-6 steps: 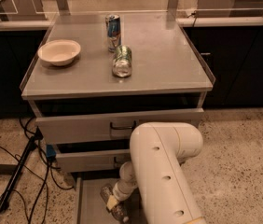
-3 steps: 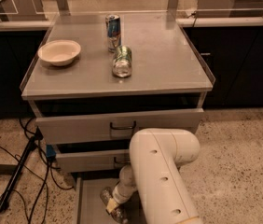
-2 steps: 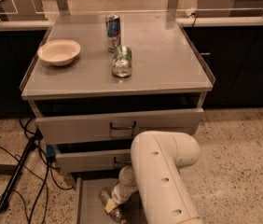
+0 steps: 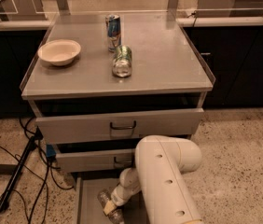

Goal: Place water bottle into bottom drawer

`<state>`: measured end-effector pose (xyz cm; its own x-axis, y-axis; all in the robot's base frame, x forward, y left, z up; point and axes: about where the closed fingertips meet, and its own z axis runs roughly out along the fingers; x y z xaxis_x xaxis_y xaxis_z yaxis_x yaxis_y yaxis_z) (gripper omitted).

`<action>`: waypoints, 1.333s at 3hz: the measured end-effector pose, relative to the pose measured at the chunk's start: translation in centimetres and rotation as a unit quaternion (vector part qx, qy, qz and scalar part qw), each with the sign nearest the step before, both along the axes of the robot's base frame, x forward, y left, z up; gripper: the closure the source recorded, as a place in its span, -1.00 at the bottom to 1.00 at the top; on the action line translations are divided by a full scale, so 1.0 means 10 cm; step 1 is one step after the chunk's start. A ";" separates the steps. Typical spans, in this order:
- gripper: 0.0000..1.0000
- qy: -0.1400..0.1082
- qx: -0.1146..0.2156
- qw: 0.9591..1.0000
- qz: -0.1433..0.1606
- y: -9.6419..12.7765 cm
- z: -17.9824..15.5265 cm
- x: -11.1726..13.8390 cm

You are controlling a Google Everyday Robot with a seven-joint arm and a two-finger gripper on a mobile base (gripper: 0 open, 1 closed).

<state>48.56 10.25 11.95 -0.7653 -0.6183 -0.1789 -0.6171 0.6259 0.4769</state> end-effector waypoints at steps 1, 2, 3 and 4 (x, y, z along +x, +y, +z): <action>0.94 0.001 0.001 1.000 -0.001 0.02 -0.02 0.00; 0.45 0.001 0.001 1.000 -0.001 0.02 -0.02 0.00; -0.01 0.001 0.001 1.000 -0.001 0.02 -0.02 0.00; -0.45 0.001 0.001 1.000 -0.001 0.02 -0.02 0.00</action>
Offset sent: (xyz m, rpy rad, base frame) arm 0.0001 0.0015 -0.0020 0.0029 0.0016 -0.0023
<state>48.57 10.40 11.75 -0.7670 -0.6161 -0.1794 -0.6149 0.6259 0.4797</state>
